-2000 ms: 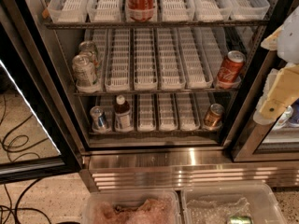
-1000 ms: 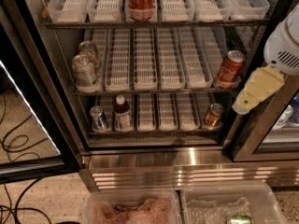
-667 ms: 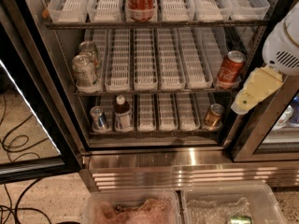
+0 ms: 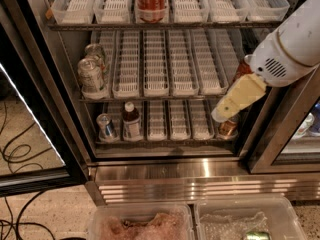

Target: Pick 7up can from middle shelf of fridge

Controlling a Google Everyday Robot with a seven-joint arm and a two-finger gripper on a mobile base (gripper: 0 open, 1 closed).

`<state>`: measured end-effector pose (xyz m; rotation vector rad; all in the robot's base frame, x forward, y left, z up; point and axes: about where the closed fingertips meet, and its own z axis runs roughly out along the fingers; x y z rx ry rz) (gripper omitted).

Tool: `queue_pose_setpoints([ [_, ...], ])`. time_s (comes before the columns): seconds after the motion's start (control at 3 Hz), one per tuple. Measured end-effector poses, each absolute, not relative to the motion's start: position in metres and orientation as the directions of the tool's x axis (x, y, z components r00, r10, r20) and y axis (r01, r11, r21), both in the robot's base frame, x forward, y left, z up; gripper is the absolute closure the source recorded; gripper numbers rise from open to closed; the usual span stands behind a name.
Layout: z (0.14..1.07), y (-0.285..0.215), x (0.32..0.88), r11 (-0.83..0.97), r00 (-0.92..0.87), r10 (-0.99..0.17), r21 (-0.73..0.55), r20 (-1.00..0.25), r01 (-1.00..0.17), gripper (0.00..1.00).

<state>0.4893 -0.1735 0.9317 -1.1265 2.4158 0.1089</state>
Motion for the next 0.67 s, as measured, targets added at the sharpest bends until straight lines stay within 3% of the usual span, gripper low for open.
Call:
queue_pose_setpoints([
  [0.67,0.9326,-0.1504,0.4847,0.656,-0.551,-0.673,-0.053,-0.493,-0.753,0.00],
])
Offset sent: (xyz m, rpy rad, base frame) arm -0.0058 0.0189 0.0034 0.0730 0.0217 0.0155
